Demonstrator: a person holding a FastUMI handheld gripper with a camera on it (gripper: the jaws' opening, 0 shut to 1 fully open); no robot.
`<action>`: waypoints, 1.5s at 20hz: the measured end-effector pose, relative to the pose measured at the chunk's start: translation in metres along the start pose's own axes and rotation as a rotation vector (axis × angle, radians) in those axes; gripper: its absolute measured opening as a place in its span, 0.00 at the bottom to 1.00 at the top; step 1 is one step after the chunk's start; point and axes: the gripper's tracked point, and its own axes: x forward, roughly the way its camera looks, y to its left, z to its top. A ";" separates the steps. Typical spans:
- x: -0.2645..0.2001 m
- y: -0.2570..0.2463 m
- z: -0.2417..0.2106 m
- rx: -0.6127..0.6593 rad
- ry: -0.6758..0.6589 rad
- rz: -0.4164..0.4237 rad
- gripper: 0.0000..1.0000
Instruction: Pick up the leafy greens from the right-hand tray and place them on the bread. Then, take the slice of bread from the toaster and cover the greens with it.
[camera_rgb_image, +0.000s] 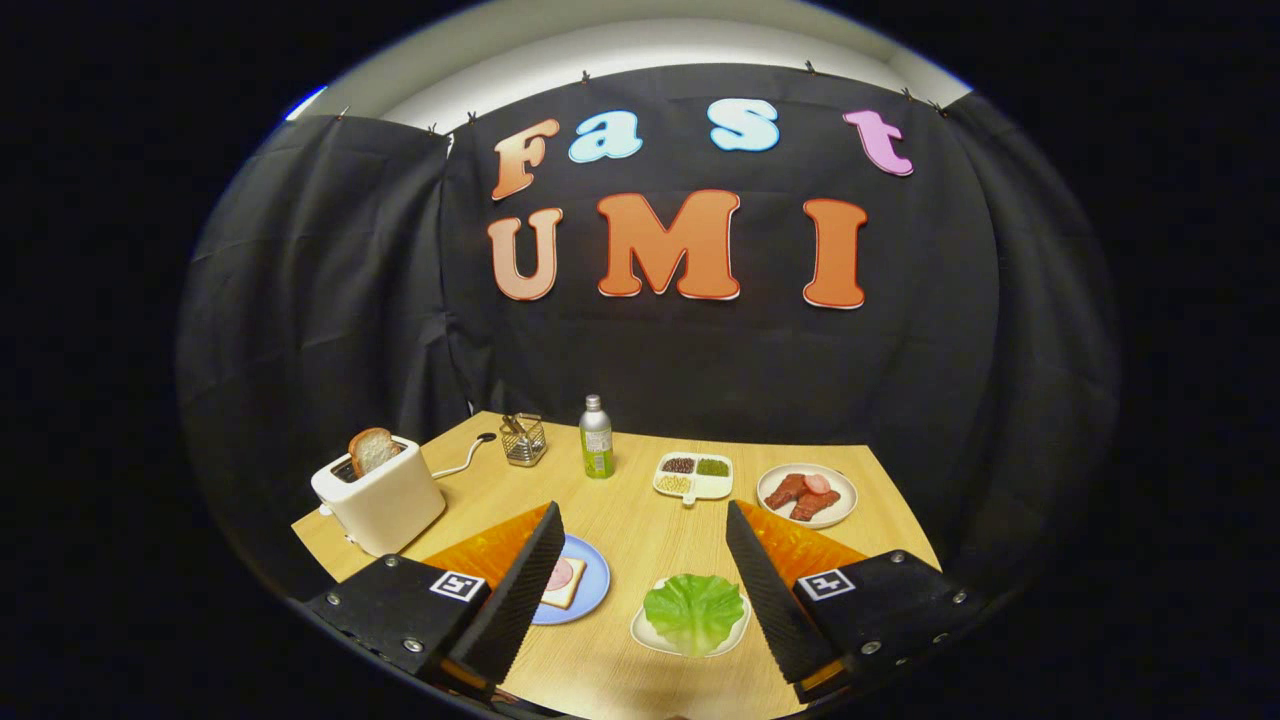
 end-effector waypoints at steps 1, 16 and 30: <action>0.005 -0.002 -0.007 0.005 0.021 0.001 0.98; 0.056 -0.033 -0.117 0.046 0.390 0.006 0.97; 0.091 -0.047 -0.201 0.011 0.687 -0.010 0.94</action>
